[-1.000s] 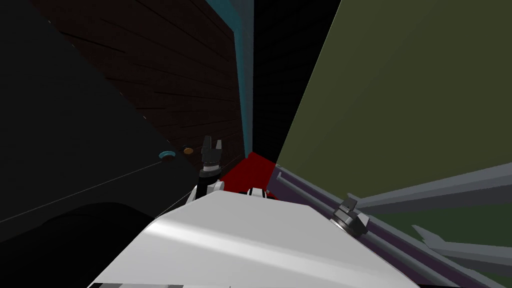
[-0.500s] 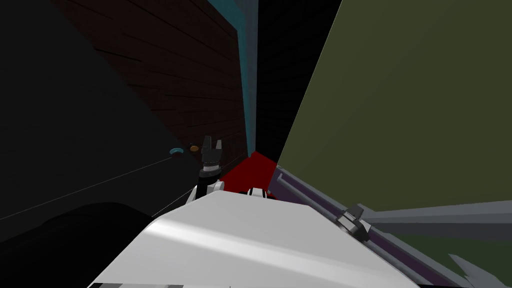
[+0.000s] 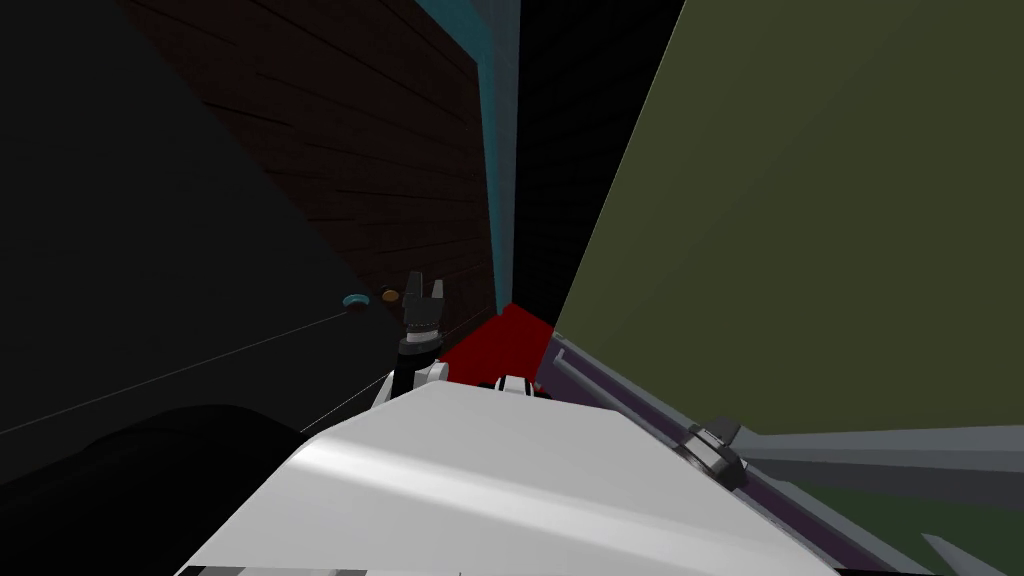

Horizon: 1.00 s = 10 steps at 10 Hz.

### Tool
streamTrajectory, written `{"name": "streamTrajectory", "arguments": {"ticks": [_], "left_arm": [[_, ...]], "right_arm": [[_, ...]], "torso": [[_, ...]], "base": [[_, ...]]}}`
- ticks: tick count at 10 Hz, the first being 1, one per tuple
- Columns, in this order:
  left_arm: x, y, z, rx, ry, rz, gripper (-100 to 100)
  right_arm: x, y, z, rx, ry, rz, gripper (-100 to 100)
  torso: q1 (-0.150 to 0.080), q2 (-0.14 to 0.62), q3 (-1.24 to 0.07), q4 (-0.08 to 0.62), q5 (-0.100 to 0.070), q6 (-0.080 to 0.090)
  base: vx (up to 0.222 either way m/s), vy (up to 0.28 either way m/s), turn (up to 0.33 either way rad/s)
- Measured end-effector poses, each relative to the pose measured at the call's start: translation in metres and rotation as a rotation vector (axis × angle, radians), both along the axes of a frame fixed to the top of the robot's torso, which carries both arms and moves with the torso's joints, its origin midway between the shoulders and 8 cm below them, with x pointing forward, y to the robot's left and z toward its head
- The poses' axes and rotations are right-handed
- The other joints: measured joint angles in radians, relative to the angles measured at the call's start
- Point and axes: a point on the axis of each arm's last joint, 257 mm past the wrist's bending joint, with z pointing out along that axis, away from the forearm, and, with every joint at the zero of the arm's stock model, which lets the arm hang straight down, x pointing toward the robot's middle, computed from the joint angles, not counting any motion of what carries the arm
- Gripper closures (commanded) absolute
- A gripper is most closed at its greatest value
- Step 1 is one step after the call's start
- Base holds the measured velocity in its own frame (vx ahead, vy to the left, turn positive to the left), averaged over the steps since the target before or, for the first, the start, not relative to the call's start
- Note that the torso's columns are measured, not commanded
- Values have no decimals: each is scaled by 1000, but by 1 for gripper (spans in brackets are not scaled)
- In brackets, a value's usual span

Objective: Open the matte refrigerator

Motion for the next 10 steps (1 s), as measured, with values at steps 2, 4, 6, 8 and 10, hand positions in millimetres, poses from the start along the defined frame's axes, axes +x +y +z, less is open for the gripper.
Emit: {"name": "streamTrajectory", "arguments": {"ticks": [2,4,6,8,10], "left_arm": [[0,0,0,0,0,0,0],[0,0,0,0,0,0,0],[0,0,0,0,0,0,0],[0,0,0,0,0,0,0],[0,0,0,0,0,0,0]], "right_arm": [[-1,-4,3,5,4,2,100],[2,2,-2,-2,-1,3,100],[1,1,0,-6,-12,-16,100],[-18,-6,4,-1,-10,-78,100],[-34,-11,4,3,-4,-138,100]], "torso": [[-2,1,1,1,1,-2],[-3,5,4,0,-3,2],[2,5,4,-1,-3,7],[5,8,5,1,1,5],[4,7,4,2,2,2]], "base": [[-5,9,15],[-27,17,23],[64,168,-189],[70,226,-146],[30,255,-145]]}}
